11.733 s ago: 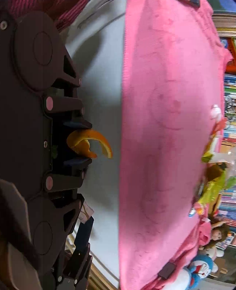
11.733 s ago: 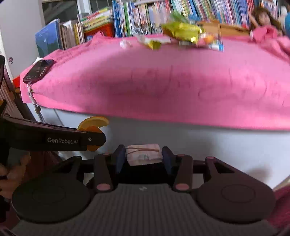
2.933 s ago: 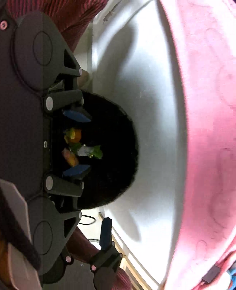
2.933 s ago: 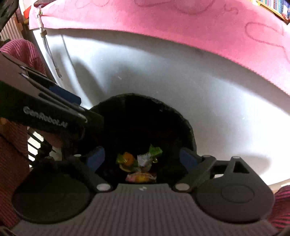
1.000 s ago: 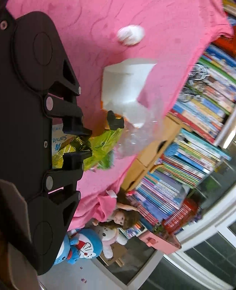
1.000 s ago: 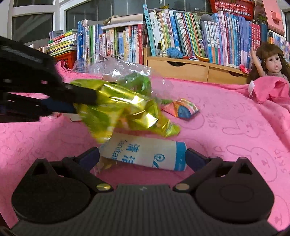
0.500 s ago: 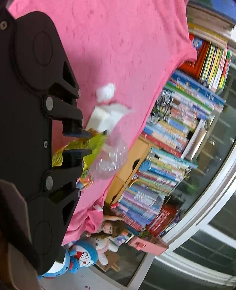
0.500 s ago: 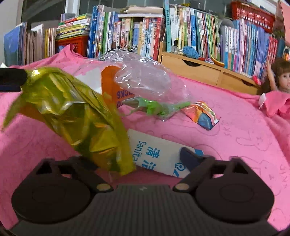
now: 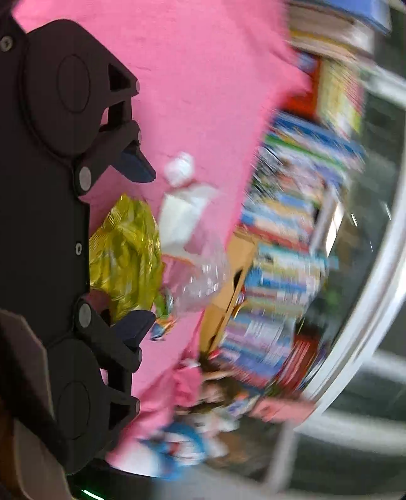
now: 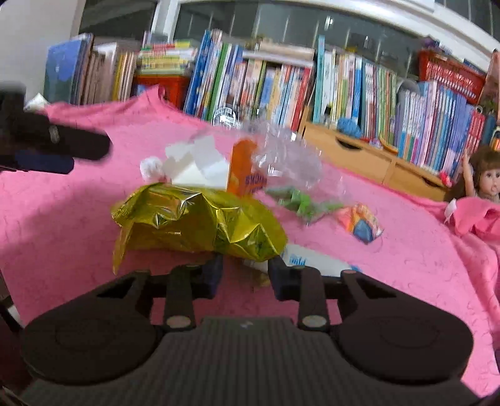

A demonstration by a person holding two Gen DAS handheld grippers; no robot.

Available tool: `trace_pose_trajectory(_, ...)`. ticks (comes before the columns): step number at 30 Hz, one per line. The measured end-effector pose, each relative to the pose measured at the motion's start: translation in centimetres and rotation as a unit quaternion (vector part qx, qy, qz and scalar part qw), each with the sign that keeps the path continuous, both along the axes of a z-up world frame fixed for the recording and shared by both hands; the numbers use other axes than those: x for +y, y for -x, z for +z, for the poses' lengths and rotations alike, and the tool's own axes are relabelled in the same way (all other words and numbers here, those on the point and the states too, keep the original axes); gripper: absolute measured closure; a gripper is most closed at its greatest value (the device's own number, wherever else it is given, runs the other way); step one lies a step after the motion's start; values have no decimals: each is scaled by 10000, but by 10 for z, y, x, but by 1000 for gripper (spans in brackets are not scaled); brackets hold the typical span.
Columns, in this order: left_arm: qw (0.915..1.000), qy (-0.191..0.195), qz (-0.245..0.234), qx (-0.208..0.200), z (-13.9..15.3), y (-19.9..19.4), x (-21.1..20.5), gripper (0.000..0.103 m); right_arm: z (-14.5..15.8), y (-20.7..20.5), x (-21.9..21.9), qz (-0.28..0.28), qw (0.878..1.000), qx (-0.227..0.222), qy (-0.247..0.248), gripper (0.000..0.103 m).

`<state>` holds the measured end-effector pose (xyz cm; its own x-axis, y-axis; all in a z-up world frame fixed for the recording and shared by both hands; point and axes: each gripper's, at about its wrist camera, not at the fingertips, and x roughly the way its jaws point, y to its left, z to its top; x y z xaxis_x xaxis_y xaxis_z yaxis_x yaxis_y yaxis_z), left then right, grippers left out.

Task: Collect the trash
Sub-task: 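Grasp the large gold foil bag with the left gripper and lift it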

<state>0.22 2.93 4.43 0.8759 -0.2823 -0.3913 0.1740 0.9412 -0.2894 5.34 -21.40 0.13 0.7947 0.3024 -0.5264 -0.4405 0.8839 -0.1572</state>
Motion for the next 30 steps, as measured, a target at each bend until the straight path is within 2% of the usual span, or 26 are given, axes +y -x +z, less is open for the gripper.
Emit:
trace_pose_trajectory(3,9935,-976,-426,-406,0,1,-33,11,11,-9,-12,-70,9996,59,-260,36)
trace_pose_trajectory(6,9775,-1835,-725,-750,-5,1,-66,10,18,-19,-24,0,9978,332,-582,36)
trace_pose_trajectory(8,9620,-2433,-687,-1030,-10,2,-89,9,19,-27,-31,-44,9967,443,-674,36)
trace_pose_trajectory(10,9481,-2829,-797,-1216,-15,1,-102,9,20,-33,-38,-3,9957,545,-749,37)
trace_pose_trajectory(12,9429,-2988,-893,-1167,-21,-5,-111,9,20,-37,-46,125,9927,694,-978,37)
trace_pose_trajectory(15,9457,-2955,-1053,-853,-29,-19,-116,12,22,-42,-54,215,9881,842,-1266,37)
trace_pose_trajectory(17,9485,-2906,-1069,-667,-34,-28,-118,21,22,-45,-58,292,9845,927,-1459,37)
trace_pose_trajectory(20,9520,-2836,-1017,-542,-38,-36,-116,56,21,-45,-61,267,9835,899,-1546,36)
trace_pose_trajectory(21,9548,-2759,-1022,-428,-39,-39,-115,77,20,-45,-61,140,9852,852,-1478,33)
trace_pose_trajectory(22,9599,-2617,-970,-252,-39,-42,-113,79,18,-46,-63,-59,9872,796,-1381,29)
trace_pose_trajectory(24,9697,-2327,-736,-116,-36,-46,-104,81,13,-50,-67,-440,9882,709,-1283,9)
trace_pose_trajectory(27,9761,-2122,-422,-189,-29,-46,-95,84,6,-55,-72,-808,9885,623,-1113,0)
trace_pose_trajectory(30,9808,-1929,-225,-201,-18,-45,-85,84,-4,-65,-68,-810,9901,781,-839,0)
